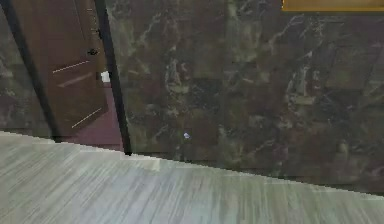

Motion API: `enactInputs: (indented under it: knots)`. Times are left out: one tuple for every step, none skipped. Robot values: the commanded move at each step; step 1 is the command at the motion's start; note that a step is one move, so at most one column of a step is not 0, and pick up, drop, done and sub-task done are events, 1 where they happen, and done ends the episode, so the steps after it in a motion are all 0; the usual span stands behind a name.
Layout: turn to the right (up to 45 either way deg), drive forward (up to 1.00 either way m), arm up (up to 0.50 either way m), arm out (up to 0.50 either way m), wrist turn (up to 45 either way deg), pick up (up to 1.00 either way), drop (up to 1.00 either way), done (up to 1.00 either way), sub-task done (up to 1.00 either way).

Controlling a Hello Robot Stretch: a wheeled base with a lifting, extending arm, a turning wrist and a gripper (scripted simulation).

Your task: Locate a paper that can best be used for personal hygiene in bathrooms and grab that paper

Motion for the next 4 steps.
enactInputs:
  knots:
    - [45.0,0.0,0.0,0.0,0.0,0.0,0.0,0.0,0.0]
    - [45.0,0.0,0.0,0.0,0.0,0.0,0.0,0.0,0.0]
    - [21.0,0.0,0.0,0.0,0.0,0.0,0.0,0.0,0.0]
    - [0.0,0.6,0.0,0.0,0.0,0.0,0.0,0.0,0.0]
